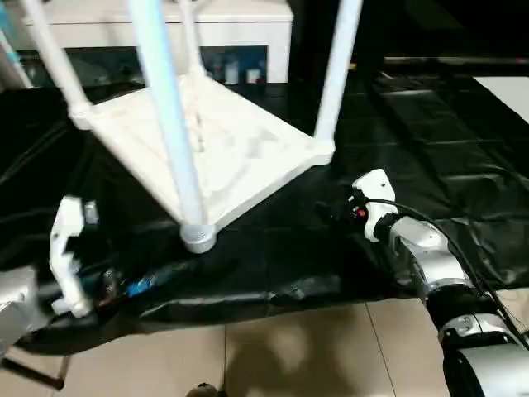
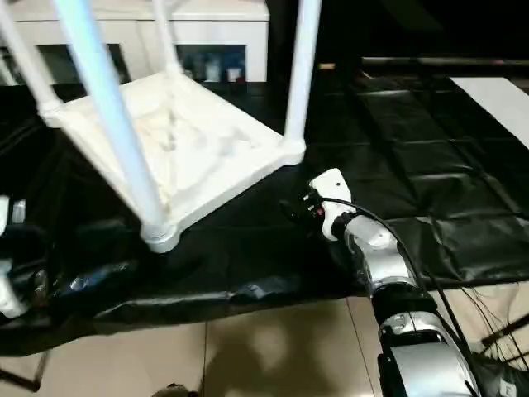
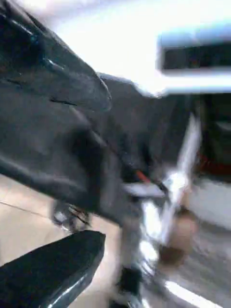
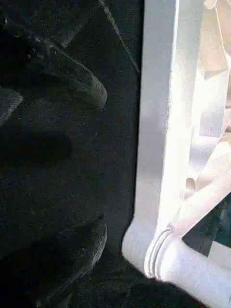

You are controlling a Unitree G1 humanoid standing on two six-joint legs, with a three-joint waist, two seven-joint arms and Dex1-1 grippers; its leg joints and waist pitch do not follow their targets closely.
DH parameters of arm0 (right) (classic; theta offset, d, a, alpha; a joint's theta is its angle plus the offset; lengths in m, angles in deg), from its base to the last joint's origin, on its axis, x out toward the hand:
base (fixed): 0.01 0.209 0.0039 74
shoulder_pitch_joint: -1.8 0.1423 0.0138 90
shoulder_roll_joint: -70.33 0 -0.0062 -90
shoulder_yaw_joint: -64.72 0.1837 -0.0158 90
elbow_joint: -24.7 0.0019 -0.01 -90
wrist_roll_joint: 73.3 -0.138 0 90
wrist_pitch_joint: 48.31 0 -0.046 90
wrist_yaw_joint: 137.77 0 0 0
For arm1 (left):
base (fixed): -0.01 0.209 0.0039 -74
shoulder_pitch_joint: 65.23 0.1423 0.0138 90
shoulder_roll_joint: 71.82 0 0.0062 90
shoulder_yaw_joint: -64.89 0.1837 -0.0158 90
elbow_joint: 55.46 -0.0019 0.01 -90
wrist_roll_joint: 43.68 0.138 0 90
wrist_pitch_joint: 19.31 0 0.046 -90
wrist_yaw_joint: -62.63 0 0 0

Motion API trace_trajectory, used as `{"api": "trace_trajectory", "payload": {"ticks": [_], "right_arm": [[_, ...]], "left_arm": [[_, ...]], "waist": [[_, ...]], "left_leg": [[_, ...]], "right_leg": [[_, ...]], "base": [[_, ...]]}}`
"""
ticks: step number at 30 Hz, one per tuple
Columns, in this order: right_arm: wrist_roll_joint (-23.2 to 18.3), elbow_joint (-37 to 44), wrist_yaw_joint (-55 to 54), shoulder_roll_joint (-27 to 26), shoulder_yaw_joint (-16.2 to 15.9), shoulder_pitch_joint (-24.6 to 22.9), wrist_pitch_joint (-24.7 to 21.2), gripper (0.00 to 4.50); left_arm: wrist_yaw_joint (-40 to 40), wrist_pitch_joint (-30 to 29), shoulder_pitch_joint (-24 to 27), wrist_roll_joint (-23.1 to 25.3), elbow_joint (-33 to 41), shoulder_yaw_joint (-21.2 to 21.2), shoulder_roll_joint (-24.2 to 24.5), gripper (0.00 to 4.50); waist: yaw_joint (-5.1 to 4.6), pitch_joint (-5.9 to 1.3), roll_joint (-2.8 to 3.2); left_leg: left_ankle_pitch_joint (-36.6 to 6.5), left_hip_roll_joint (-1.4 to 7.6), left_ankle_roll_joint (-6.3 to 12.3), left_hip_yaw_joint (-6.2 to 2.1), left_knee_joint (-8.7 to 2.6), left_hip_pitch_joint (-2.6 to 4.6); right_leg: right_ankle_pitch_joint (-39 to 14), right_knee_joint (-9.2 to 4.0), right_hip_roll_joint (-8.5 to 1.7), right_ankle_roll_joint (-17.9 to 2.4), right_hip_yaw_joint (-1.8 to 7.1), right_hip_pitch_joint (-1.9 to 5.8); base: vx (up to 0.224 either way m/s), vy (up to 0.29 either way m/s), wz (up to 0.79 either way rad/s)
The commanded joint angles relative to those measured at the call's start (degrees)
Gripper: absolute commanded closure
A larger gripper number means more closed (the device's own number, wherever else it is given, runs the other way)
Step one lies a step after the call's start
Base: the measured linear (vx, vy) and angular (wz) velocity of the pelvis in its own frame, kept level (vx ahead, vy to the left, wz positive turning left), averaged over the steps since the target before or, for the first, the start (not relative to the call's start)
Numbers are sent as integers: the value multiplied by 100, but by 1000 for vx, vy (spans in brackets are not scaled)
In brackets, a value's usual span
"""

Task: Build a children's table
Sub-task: Rotate leg to tighten

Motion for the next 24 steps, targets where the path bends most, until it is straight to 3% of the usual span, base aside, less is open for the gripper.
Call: {"api": "trace_trajectory", "payload": {"ticks": [1, 2, 3, 6, 10, 12, 13, 15, 18, 20, 21, 22, 24], "right_arm": [[25, -25, -24, 23, 42, 51, -89, 52], [25, -25, -24, 23, 42, 51, -89, 52], [68, 49, -27, 13, -20, 19, -94, 52], [115, 51, -92, 41, -52, -10, -69, 52], [150, -25, -159, 64, -52, -27, -42, 52], [169, -38, -187, 47, -59, -31, -37, 52], [174, -38, -202, 28, -63, -25, -36, 52], [168, -22, -209, -2, -65, -17, -43, 52], [165, -16, -210, -12, -66, -14, -47, 52], [154, 23, -181, -41, -80, -31, -36, 52], [140, 111, -156, -90, -120, -87, -27, 52], [138, 129, -156, -102, -130, -100, -23, 52], [140, 120, -165, -113, -134, -108, -13, 52]], "left_arm": [[75, -88, -29, -87, 130, 138, -10, 8], [75, -88, -29, -87, 130, 138, -10, 8], [-86, -126, 103, 211, 14, 239, 24, 8], [-73, -110, 164, 611, -136, 271, 119, 8], [167, -146, -63, 613, -71, 391, 22, 8], [392, -135, -319, 671, 8, 704, -227, 8], [576, -92, -502, 835, -34, 924, -426, 8], [827, 17, -752, 1167, -189, 1198, -746, 8], [904, 55, -833, 1282, -245, 1282, -854, 8], [1000, 128, -1007, 1444, -395, 1453, -1074, 8], [1240, 245, -1356, 1824, -763, 1766, -1578, 8], [1320, 286, -1452, 1940, -877, 1845, -1713, 8], [1504, 318, -1581, 2114, -1108, 1888, -1837, 8]], "waist": [[-13, -343, 49], [-31, -336, 14], [-32, -338, 37], [-82, -327, 21], [-89, -335, 34], [-60, -349, 45], [-53, -351, 56], [-40, -360, 47], [-35, -367, 15], [-47, -356, 27], [-66, -350, 30], [-49, -360, 58], [-55, -378, 46]], "left_leg": [[-667, 83, -31, 1, -402, 183], [-696, 79, -27, 19, -393, 196], [-703, 75, -32, 14, -396, 192], [-848, 87, -54, 12, -414, 199], [-818, 84, -66, 11, -410, 210], [-799, 95, -82, 24, -391, 241], [-686, 91, -57, 17, -392, 206], [-629, 99, -30, 20, -382, 216], [-647, 80, -33, 16, -375, 194], [-729, 77, -49, 21, -377, 200], [-764, 84, -56, 18, -392, 189], [-786, 99, -73, 16, -377, 223], [-677, 86, -24, -1, -378, 179]], "right_leg": [[1273, -415, -288, -1198, 185, 180], [1259, -438, -280, -1148, 202, 170], [1224, -438, -284, -1126, 200, 175], [967, -474, -289, -1053, 209, 168], [1000, -466, -284, -1116, 206, 157], [1084, -463, -286, -1162, 214, 142], [1230, -438, -292, -1184, 208, 169], [1361, -443, -291, -1166, 206, 169], [1319, -442, -299, -1129, 201, 190], [1199, -468, -301, -1128, 209, 182], [1125, -477, -305, -1143, 210, 189], [1136, -487, -307, -1155, 209, 176], [1308, -458, -321, -1164, 200, 216]], "base": [[0, 0, 0], [0, 0, 0], [0, 0, 0], [0, 0, 0], [0, 0, 0], [0, 0, 0], [0, 0, 0], [0, 0, 0], [0, 0, 0], [0, 0, 0], [0, 0, 0], [0, 0, 0], [0, 0, 0]]}}
